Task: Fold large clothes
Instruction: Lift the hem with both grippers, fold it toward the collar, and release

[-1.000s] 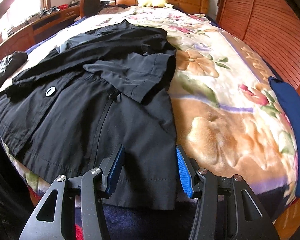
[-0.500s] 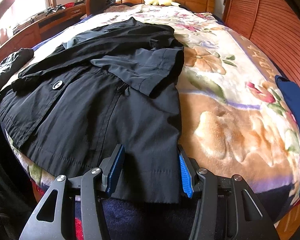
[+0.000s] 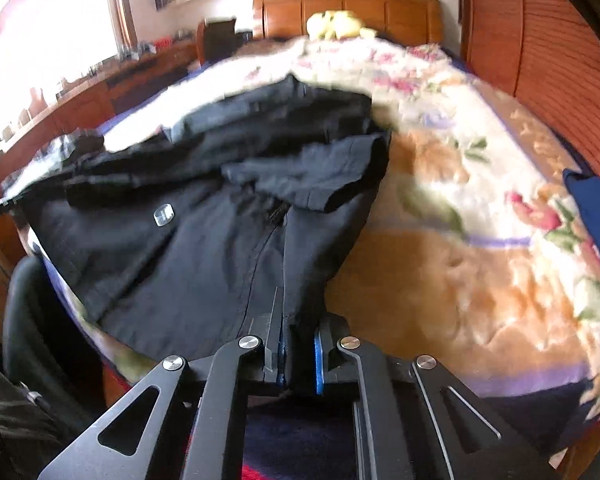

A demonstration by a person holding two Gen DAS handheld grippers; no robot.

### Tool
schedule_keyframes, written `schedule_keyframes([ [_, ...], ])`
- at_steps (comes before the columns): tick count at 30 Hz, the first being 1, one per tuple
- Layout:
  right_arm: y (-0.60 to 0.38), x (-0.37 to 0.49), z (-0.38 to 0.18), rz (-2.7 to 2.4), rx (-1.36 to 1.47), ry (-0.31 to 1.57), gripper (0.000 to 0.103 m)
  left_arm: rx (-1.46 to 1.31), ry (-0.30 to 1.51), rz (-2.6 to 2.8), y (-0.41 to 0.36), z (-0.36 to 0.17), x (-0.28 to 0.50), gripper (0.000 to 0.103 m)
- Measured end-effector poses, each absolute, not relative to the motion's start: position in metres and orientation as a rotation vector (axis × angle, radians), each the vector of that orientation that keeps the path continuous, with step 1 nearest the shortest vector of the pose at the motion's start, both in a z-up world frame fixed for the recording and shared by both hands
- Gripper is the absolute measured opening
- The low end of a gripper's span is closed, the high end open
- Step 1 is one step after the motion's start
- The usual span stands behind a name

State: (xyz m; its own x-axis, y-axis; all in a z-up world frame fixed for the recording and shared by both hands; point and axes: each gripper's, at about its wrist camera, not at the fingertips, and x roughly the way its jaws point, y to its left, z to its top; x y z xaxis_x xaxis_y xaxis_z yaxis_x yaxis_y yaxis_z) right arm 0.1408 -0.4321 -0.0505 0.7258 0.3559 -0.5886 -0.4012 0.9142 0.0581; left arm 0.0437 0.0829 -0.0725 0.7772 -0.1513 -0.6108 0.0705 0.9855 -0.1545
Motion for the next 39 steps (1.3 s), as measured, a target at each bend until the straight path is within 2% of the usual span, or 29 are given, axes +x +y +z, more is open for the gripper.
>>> schedule_keyframes([
  [11, -0.458, 0.060, 0.020, 0.466, -0.002, 0.438, 0.009, -0.108, 0.495, -0.112, 0.098, 0.005, -0.010, 0.005],
  [24, -0.487, -0.020, 0.027, 0.499, 0.023, 0.327, 0.009, -0.161, 0.385, -0.127, 0.105, 0.028, -0.074, 0.005],
  [31, -0.494, -0.017, 0.004, 0.500, 0.039, 0.370, 0.009, -0.147, 0.434, -0.130, 0.105, 0.013, -0.062, 0.005],
  [39, -0.485, 0.046, -0.012, 0.496, 0.101, 0.433, 0.009, -0.140, 0.508, -0.108, 0.106, -0.020, -0.012, 0.005],
])
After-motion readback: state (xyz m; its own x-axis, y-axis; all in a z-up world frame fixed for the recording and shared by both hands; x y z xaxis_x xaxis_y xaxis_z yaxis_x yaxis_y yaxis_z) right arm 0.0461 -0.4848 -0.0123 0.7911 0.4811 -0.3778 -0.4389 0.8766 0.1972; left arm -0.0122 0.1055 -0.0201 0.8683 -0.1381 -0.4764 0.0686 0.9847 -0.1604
